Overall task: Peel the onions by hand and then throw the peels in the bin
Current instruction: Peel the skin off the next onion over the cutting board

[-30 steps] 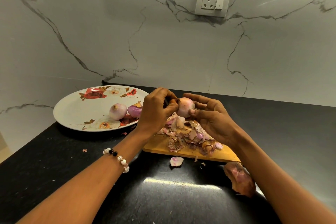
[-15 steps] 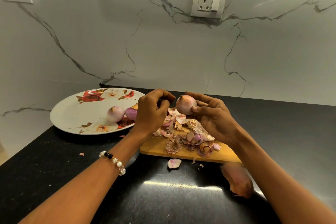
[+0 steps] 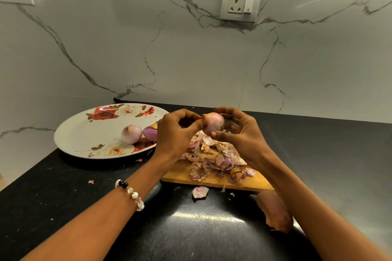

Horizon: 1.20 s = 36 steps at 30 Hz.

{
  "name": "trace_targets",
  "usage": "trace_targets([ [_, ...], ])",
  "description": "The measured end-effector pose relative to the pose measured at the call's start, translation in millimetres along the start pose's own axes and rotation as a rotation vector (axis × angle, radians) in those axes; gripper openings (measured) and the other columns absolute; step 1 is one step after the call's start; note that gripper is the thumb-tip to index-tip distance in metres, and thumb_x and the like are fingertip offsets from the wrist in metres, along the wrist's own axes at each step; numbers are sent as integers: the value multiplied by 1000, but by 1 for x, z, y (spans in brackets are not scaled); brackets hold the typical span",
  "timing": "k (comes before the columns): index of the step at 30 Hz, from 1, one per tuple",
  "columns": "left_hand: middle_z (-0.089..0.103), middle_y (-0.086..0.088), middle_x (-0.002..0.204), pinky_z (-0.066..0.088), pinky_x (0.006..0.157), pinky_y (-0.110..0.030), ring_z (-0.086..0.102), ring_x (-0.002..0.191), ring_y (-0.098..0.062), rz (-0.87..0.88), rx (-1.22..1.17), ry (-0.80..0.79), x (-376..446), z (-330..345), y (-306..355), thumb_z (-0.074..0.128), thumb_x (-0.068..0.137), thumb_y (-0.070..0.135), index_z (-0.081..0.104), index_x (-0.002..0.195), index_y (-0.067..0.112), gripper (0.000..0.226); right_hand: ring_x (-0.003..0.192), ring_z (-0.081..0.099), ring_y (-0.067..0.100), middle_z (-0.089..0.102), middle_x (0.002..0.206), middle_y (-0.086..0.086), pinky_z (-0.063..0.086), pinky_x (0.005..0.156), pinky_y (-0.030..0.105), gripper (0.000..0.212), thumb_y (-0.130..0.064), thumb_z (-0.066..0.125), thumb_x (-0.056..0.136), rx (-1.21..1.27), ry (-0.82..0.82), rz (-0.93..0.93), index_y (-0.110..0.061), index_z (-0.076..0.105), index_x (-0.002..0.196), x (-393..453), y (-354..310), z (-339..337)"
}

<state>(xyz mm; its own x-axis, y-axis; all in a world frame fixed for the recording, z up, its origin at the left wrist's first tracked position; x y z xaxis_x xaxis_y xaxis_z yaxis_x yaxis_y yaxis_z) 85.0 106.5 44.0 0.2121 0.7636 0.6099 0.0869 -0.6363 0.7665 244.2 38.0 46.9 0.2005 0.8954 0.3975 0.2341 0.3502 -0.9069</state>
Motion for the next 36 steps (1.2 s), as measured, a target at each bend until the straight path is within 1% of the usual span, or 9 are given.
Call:
trace_targets([
  [5, 68, 5, 83, 56, 70, -22, 64, 78, -6, -91, -67, -48, 3, -1, -8, 76, 77, 25, 70, 85, 19, 12, 101, 63, 19, 59, 117, -1, 60, 80, 32, 60, 5, 81, 70, -175, -21, -92, -12, 58, 123, -1, -4, 2],
  [9, 61, -1, 100, 58, 77, -32, 62, 89, -13, -119, -72, -112, 5, 1, -13, 73, 79, 22, 69, 92, 13, 16, 104, 61, 21, 58, 118, -3, 60, 81, 35, 61, 6, 81, 70, -233, -28, -98, -13, 58, 123, 0, -5, 2],
  [13, 53, -5, 112, 56, 78, -25, 58, 94, -11, -103, -10, -157, 7, 3, -12, 68, 85, 21, 64, 96, 13, 14, 105, 61, 21, 59, 120, 0, 60, 82, 36, 61, 5, 81, 70, -239, -32, -104, -13, 58, 124, 1, -5, 1],
  [17, 51, -4, 111, 49, 73, -8, 54, 89, -3, -45, 37, -133, 5, 5, -9, 65, 88, 20, 61, 95, 14, 10, 104, 61, 20, 59, 120, 1, 60, 80, 34, 62, 6, 81, 70, -195, -27, -90, -13, 58, 124, 1, -5, 1],
  [20, 49, -1, 109, 45, 73, -3, 52, 91, 1, -10, 53, -97, 5, 6, -8, 66, 88, 20, 62, 92, 15, 8, 102, 61, 19, 59, 117, -2, 60, 77, 32, 61, 7, 80, 70, -150, -27, -66, -13, 58, 123, 0, -5, 1],
  [26, 46, 1, 111, 44, 70, -4, 48, 108, -13, 51, 73, -87, 5, 5, -7, 69, 86, 20, 62, 88, 17, 8, 100, 62, 20, 59, 117, 0, 59, 70, 27, 59, 9, 79, 71, -102, -30, -52, -15, 58, 121, -2, -4, 3],
  [28, 45, 2, 111, 45, 70, -7, 46, 111, -15, 100, 114, -72, 5, 3, -5, 69, 85, 20, 61, 86, 18, 8, 101, 61, 20, 59, 117, 0, 60, 73, 29, 59, 8, 79, 71, -128, -33, -62, -14, 58, 121, -2, -3, 4],
  [32, 45, 3, 110, 49, 78, -25, 43, 113, -15, 174, 170, -44, 8, -3, -1, 70, 84, 18, 61, 84, 19, 9, 109, 59, 22, 57, 121, -3, 60, 82, 37, 60, 9, 78, 72, -214, -56, -97, -15, 58, 124, 0, -1, 4],
  [36, 49, 3, 107, 49, 75, -23, 49, 106, -18, 194, 162, 8, 16, -12, 0, 68, 87, 19, 60, 86, 19, 8, 113, 58, 22, 56, 125, 0, 59, 86, 36, 61, 10, 75, 75, -237, -77, -110, -16, 57, 127, 1, 0, 1],
])
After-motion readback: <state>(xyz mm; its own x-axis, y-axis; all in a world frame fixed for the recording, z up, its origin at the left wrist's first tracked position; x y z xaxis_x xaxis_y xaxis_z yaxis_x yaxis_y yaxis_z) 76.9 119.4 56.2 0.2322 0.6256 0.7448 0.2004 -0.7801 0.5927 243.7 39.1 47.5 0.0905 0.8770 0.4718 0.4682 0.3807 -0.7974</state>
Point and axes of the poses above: each hand's wrist, its own x-axis towards the middle knuckle, its own z-axis out of the palm, y = z × x, the point moved 2 cm from there along x, towards the middle knuckle
